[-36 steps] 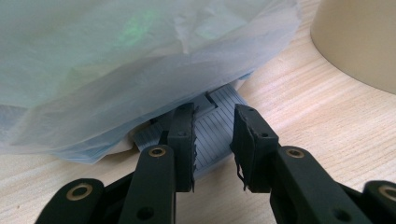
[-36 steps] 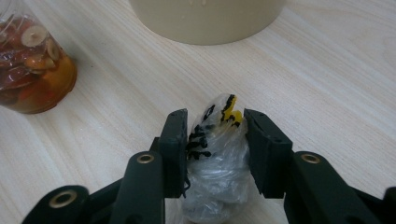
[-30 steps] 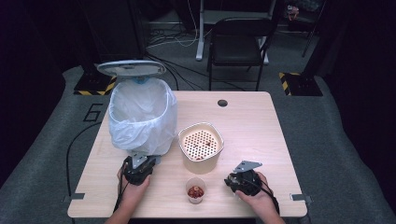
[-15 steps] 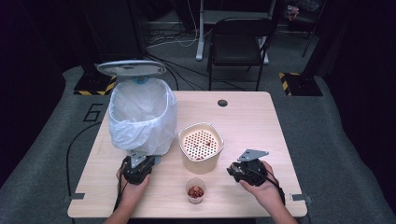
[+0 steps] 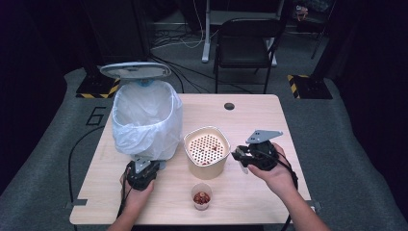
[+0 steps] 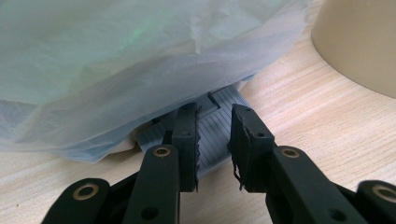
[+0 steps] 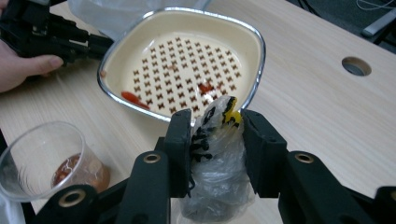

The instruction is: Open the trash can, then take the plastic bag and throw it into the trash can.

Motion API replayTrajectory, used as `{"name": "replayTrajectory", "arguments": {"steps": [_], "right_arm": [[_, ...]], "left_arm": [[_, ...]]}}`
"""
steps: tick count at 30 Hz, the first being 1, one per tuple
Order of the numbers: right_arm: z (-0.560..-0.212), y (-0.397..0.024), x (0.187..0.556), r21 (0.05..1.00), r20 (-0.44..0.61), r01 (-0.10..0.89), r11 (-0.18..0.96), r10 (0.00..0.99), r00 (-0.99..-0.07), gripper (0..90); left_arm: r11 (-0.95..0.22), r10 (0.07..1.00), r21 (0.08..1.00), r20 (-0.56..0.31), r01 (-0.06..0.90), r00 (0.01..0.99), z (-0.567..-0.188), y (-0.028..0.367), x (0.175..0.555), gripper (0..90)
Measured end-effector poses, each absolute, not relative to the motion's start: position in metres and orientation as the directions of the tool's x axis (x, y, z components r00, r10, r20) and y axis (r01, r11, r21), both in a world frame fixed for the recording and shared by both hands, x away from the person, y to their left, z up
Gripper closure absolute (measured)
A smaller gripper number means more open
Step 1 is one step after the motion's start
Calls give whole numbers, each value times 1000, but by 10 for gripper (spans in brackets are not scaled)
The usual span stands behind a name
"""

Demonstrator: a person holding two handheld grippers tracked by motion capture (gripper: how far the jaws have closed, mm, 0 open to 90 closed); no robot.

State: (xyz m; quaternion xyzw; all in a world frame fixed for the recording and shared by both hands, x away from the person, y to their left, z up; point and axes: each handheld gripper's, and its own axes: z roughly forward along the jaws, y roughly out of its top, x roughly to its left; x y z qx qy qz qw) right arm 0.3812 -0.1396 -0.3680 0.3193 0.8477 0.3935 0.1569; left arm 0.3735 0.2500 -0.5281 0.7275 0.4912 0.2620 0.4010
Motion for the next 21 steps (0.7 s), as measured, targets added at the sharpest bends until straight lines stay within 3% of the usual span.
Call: {"name": "replayTrajectory", "arguments": {"steps": [9,21], "right_arm": [[-331,-118,399,796,-34,359,488,628,-778,651],[-310,-91,422,819,-20,331,469,599,-800,652]], "left_arm": [[-196,925,841,-12,504,380,-528,250,373,722],[-231,920,831,18,507,391,-527,250,373,721]]}}
